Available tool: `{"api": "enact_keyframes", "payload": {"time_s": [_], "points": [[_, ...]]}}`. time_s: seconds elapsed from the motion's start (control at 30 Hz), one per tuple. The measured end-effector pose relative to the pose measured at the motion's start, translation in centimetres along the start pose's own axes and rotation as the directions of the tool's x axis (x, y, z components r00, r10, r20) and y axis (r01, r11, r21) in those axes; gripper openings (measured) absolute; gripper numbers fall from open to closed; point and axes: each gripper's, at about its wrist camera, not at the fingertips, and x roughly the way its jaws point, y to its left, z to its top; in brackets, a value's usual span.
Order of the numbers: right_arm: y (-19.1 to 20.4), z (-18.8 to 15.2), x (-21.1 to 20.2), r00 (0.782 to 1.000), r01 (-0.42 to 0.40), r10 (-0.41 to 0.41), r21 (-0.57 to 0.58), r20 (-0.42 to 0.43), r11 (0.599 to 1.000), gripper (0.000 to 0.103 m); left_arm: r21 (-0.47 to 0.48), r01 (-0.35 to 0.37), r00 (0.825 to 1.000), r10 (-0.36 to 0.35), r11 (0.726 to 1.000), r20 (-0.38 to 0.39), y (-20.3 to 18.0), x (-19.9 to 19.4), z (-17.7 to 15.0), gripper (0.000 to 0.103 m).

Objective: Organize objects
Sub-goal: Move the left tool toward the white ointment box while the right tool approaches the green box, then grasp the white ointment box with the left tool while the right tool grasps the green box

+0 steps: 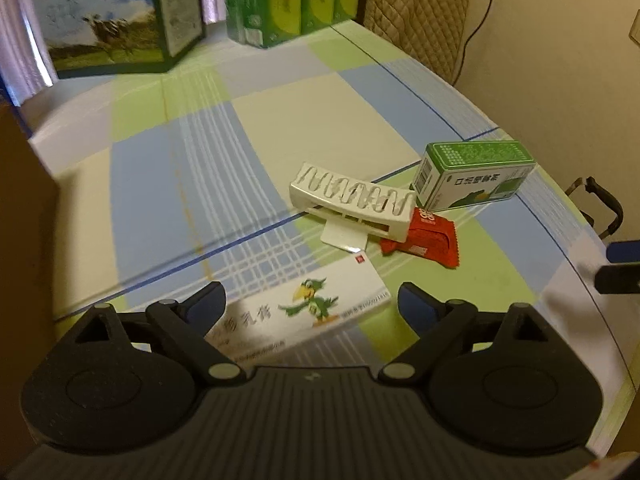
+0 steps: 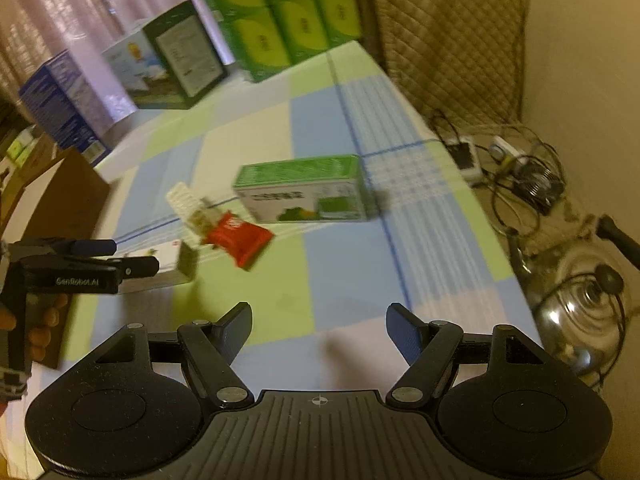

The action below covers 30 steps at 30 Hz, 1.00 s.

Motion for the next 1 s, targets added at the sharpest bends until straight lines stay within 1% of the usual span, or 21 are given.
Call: {"api": "enact_keyframes", "payload": {"time_s": [0.1,0.2,0.27,0.33,0.43,0.53,0.6,0.63,0.7,0.73,0.77,0.8,0.83,0.93,1.0], "points": [[-0.9,-0.3,-0.2,1.0,0.018,-0.018,0.027,-0.002,0.999,0.071,-0.014,0.043,0.999,-0.043,0.999,0.002,0.6,0.9,0.4,0.091],[-1.5,-0.4,-0.3,1.0,0.029,-0.029,0.048,-0.004,0.998,0.071,-0.037,0.098,0.995,-0.098,0.994,0.002,0.9,1.0,0.2,0.091],[-1.7,-0.4,-0.2,0.999,0.034,-0.034,0.053,-0.006,0.998,0.071,-0.022,0.106,0.994,-0.106,0.994,0.003,0.5,0.6,-0.2,0.091],[-1.9,-0.3,-0.1,0.999,0.037,-0.037,0.053,-0.01,0.998,0.071,-0.005,0.105,0.995,-0.105,0.995,0.002,0.0,0.1,-0.8,0.091],[-1.8,-0.3,0.3,0.999,0.038,-0.037,0.048,-0.017,0.998,0.071,-0.005,0.1,0.995,-0.1,0.995,-0.007,-0.6,-0.7,-1.8,0.088],[-1.6,-0.2,0.6,0.999,0.033,-0.032,0.04,-0.023,0.999,0.071,-0.012,0.082,0.997,-0.082,0.997,-0.007,-1.3,-1.5,-2.7,0.08],[-1.4,-0.2,0.8,0.999,0.027,-0.026,0.032,-0.027,0.999,0.071,-0.022,0.08,0.997,-0.08,0.997,-0.008,-1.7,-1.8,-3.0,0.071],[-1.3,-0.2,0.9,0.999,0.023,-0.023,0.029,-0.029,0.999,0.071,-0.024,0.075,0.997,-0.075,0.997,-0.008,-1.8,-1.9,-2.9,0.07],[-1.1,-0.2,1.0,0.999,0.016,-0.015,0.02,-0.033,1.0,0.071,-0.006,0.042,0.999,-0.042,0.999,0.0,-1.7,-1.8,-2.4,0.067],[-1.0,-0.1,1.1,0.999,0.013,-0.013,0.015,-0.034,1.0,0.071,0.006,0.029,1.0,-0.029,1.0,0.006,-1.5,-1.7,-2.1,0.067],[-1.0,-0.2,1.1,0.999,0.01,-0.01,0.011,-0.034,1.0,0.071,0.016,0.018,1.0,-0.018,1.0,0.008,-1.2,-1.4,-1.7,0.07],[-0.9,-0.2,1.1,0.999,0.007,-0.007,0.009,-0.035,1.0,0.071,0.025,0.019,1.0,-0.019,1.0,0.006,-0.9,-1.1,-1.3,0.076],[-0.9,-0.2,1.1,0.999,0.005,-0.005,0.009,-0.035,1.0,0.071,0.037,0.028,1.0,-0.027,0.999,-0.003,-0.5,-0.6,-1.0,0.077],[-1.1,-0.4,1.1,0.999,0.005,-0.005,0.011,-0.039,1.0,0.071,0.078,0.028,0.998,-0.024,0.997,-0.05,0.2,1.0,-0.8,0.078],[-1.5,-0.4,1.0,0.999,0.008,-0.007,0.019,-0.039,1.0,0.071,0.068,0.043,0.996,-0.038,0.997,-0.075,0.4,1.5,-1.1,0.077]]}}
